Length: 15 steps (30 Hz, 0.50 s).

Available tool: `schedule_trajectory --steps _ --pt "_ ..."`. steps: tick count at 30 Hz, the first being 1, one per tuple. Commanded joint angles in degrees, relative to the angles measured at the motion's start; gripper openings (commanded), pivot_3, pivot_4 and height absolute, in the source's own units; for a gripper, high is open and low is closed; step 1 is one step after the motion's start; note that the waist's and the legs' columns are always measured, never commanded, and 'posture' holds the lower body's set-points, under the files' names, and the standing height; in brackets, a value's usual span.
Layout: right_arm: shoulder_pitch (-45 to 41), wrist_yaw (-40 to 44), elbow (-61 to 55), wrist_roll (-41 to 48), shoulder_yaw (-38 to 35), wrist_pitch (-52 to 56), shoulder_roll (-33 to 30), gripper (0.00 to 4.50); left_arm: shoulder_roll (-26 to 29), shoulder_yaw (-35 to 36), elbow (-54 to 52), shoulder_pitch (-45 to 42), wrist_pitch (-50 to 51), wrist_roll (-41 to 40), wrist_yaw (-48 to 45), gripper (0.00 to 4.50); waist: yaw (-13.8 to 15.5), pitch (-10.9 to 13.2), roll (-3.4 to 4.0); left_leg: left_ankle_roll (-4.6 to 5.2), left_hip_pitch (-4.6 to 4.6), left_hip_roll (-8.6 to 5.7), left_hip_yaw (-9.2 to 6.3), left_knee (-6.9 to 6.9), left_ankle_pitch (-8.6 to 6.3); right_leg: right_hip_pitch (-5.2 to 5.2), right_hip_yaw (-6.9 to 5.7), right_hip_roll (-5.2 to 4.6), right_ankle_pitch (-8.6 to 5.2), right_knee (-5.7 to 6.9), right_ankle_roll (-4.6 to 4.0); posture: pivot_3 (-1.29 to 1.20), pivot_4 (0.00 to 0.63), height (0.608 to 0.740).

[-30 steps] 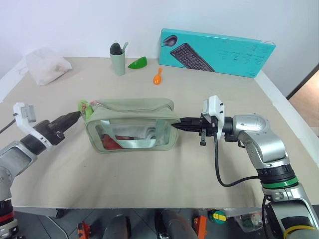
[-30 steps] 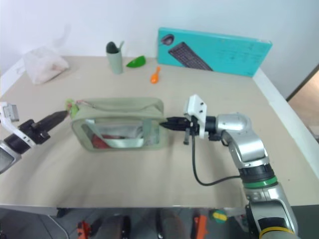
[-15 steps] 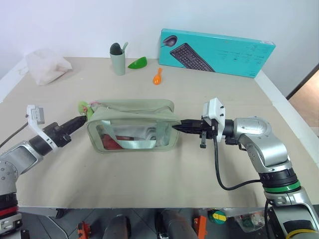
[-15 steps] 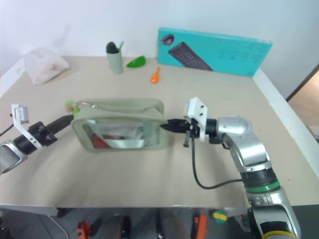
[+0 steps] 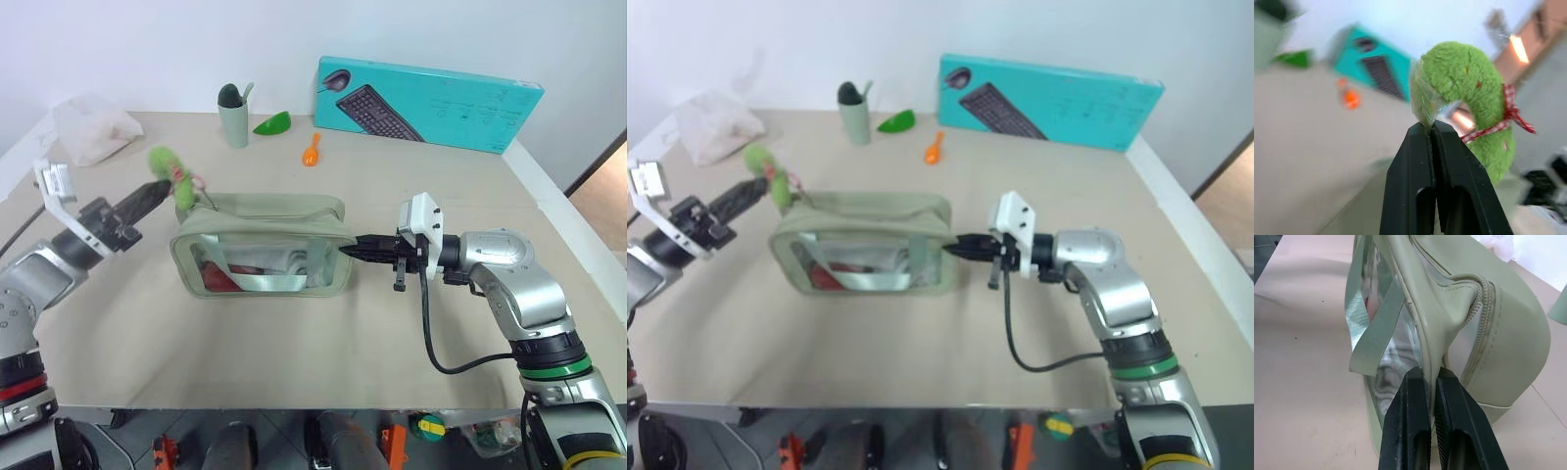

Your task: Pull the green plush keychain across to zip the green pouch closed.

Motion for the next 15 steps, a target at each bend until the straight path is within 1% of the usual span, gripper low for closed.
schedule_trajectory --steps 1,4,7,9,10,12,15 --pt "-1.1 -0.1 -0.5 -0.2 -0.7 -0.5 0.0 0.00 2.6 -5.9 -6.7 -2.0 2.2 0.8 -1.4 0.03 -0.1 0.0 0.00 0.00 0.00 -0.03 0.01 0.00 0.00 0.00 0.03 -0.01 0.00 0.00 0.01 0.00 0.150 0.740" --pt "-1.1 -0.2 -0.5 -0.3 -0.7 -0.6 0.1 0.00 6.4 -12.2 -8.0 -0.8 1.5 7.8 -4.6 0.03 -0.3 0.0 0.01 0.00 0.03 -0.05 0.04 -0.02 0.00 0.00 0.07 0.02 0.00 0.00 0.02 0.00 0.150 0.740" --pt "-0.9 -0.5 -0.8 -0.2 -0.9 -0.6 0.0 0.00 7.1 -14.5 -6.0 -0.5 1.0 11.1 -4.8 0.03 -0.2 0.0 0.04 0.00 0.09 -0.07 0.00 -0.05 0.00 0.03 0.03 0.06 0.00 0.00 0.00 0.00 0.150 0.740" --pt "-0.6 -0.6 -1.2 -0.2 -1.1 -0.6 -0.1 0.00 6.6 -13.8 -4.6 -0.9 1.3 10.9 -4.9 0.65 -0.1 0.0 0.05 0.00 0.33 -0.07 -0.01 -0.08 0.00 0.26 0.02 0.05 -0.04 0.00 -0.05 0.00 0.150 0.740" --pt "-0.4 -0.7 -1.3 -0.2 -1.1 -0.5 -0.2 0.00 6.5 -13.4 -4.6 -1.0 1.5 10.6 -5.2 0.85 -0.1 0.0 0.05 0.00 0.43 -0.07 -0.01 -0.09 0.00 0.36 0.01 0.04 -0.05 -0.01 -0.07 0.00 0.150 0.740" --pt "-0.2 -0.8 -1.5 -0.1 -1.3 -0.5 -0.3 0.00 6.3 -12.9 -4.7 -1.4 1.6 10.6 -4.8 1.59 -0.1 0.0 0.05 0.00 0.46 -0.06 -0.01 -0.08 0.00 0.39 0.01 -0.01 -0.05 -0.01 -0.06 0.00 0.150 0.740" --pt "-0.1 -1.0 -1.7 -0.1 -1.3 -0.4 -0.4 0.00 5.9 -12.1 -4.4 -2.0 1.0 11.0 -3.8 2.57 -0.1 0.0 0.05 0.00 0.46 -0.08 0.00 -0.07 0.01 0.41 0.02 -0.06 -0.04 -0.01 -0.04 0.00 0.150 0.740"
